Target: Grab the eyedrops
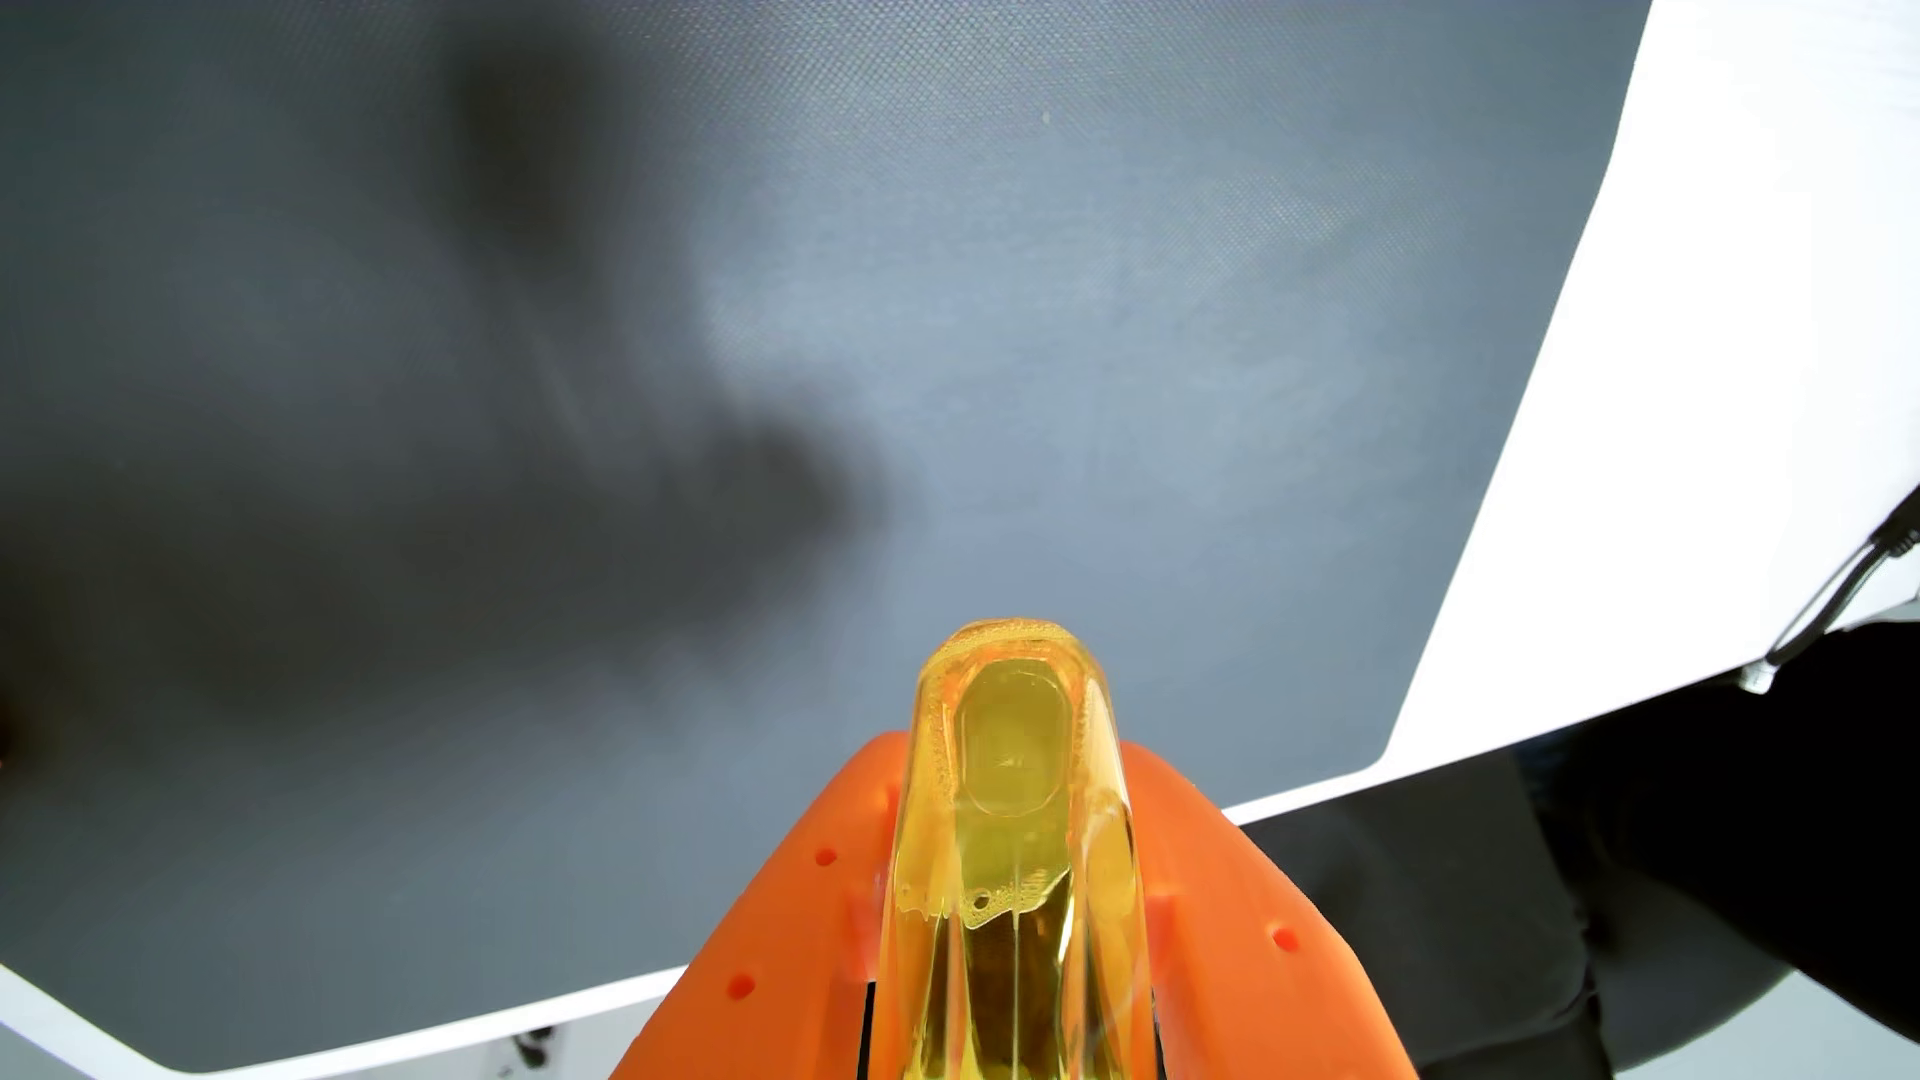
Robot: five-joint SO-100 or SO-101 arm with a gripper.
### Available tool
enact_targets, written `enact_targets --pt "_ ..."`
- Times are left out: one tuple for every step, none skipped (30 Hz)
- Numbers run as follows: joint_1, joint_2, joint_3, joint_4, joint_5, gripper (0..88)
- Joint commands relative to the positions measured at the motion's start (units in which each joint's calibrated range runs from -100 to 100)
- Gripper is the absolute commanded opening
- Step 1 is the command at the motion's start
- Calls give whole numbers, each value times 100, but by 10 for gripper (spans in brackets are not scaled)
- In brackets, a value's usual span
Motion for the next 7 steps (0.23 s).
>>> enact_targets --pt "-31 -256 -4 -51 5 7" --pt "-31 -256 -4 -51 0 7" --pt "-31 -256 -4 -51 -5 7" --pt "-31 -256 -4 -51 -5 7" --pt "-31 -256 -13 -51 -5 7" --pt "-31 -256 -13 -51 -5 7" --pt "-23 -256 -31 -51 -5 7"
